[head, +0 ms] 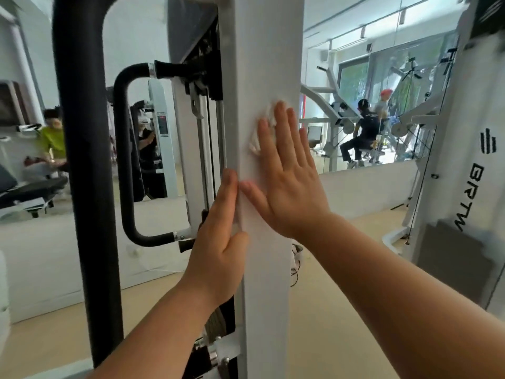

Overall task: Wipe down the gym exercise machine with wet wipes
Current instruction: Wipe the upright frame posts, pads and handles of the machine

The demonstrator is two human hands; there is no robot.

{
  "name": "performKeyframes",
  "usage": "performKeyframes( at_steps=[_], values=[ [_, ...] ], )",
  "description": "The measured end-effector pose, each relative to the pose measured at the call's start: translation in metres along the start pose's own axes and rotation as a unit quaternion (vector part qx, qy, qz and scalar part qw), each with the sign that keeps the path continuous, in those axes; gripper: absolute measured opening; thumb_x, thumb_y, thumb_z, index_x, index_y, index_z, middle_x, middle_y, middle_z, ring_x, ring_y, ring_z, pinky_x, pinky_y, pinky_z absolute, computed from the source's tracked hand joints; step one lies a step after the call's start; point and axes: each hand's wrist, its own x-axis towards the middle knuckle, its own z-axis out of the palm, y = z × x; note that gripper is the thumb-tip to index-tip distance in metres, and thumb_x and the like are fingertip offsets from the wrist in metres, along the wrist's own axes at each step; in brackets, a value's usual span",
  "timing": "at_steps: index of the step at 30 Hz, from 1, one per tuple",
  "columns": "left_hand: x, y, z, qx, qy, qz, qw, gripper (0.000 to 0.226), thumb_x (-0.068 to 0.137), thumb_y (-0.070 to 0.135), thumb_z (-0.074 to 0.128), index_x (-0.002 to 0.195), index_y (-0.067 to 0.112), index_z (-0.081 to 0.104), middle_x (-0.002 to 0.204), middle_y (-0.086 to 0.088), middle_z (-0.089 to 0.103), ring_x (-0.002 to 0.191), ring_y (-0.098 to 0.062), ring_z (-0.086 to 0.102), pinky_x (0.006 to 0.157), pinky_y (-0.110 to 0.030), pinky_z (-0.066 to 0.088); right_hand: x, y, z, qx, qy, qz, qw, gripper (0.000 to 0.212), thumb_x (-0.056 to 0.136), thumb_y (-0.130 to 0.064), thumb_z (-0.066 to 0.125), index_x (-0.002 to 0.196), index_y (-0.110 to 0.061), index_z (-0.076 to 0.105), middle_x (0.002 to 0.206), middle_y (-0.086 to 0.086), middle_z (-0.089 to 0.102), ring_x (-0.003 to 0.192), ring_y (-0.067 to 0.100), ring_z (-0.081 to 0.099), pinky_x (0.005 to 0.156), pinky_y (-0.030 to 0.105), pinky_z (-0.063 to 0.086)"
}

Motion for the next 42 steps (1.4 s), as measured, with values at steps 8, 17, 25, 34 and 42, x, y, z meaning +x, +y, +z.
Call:
performKeyframes(
  at_steps=[8, 17, 25, 34, 42],
  values=[
    [-0.001, -0.008, 0.004, -0.036, 0.005, 0.005, 0.999, 0.076, 0.090, 0.008, 0.033, 0.160, 0.031, 0.010, 0.167, 0.020, 0.008, 0.152, 0.004, 0.006, 0.127, -0.042, 0.011, -0.083, 0.007, 0.022, -0.042, -0.070, -0.050, 0.995, 0.097, 0.097, -0.073, 0.027, 0.162, -0.003, 0.007, 0.168, 0.029, 0.004, 0.157, 0.043, -0.001, 0.126, 0.061, 0.010],
    [-0.001, 0.004, -0.003, -0.129, -0.005, -0.046, 0.991, 0.071, 0.089, 0.019, 0.029, 0.158, 0.030, 0.020, 0.164, 0.024, 0.019, 0.147, 0.013, 0.015, 0.125, -0.023, 0.016, -0.031, 0.001, 0.007, -0.040, -0.048, -0.103, 0.993, 0.100, 0.096, -0.069, 0.039, 0.160, 0.004, 0.015, 0.166, 0.032, 0.008, 0.157, 0.045, 0.005, 0.125, 0.061, 0.013],
    [-0.012, -0.004, 0.008, -0.047, 0.025, -0.005, 0.999, 0.068, 0.095, 0.019, 0.032, 0.158, 0.039, 0.016, 0.163, 0.032, 0.012, 0.151, 0.008, 0.007, 0.127, -0.040, 0.013, 0.055, 0.013, -0.038, -0.180, -0.060, -0.169, 0.967, 0.100, 0.096, -0.075, 0.019, 0.162, -0.001, 0.005, 0.169, 0.027, 0.002, 0.158, 0.041, 0.001, 0.126, 0.059, 0.006],
    [-0.011, -0.016, 0.000, 0.084, 0.014, 0.033, 0.996, 0.077, 0.092, 0.034, 0.037, 0.157, 0.049, -0.002, 0.164, 0.032, 0.001, 0.150, 0.009, 0.003, 0.126, -0.041, 0.019, 0.127, 0.017, -0.076, -0.331, -0.143, -0.356, 0.862, 0.099, 0.097, -0.081, 0.013, 0.159, -0.004, 0.030, 0.162, 0.024, 0.032, 0.156, 0.039, 0.017, 0.127, 0.057, 0.000],
    [-0.008, -0.026, -0.002, 0.119, 0.020, 0.043, 0.992, 0.078, 0.088, 0.044, 0.033, 0.151, 0.058, -0.009, 0.164, 0.032, -0.003, 0.151, 0.008, 0.004, 0.123, -0.050, 0.027, 0.097, -0.002, -0.066, -0.328, -0.190, -0.349, 0.857, 0.106, 0.094, -0.084, 0.016, 0.150, 0.000, 0.046, 0.153, 0.024, 0.047, 0.151, 0.040, 0.029, 0.127, 0.058, 0.003]
  ],
)
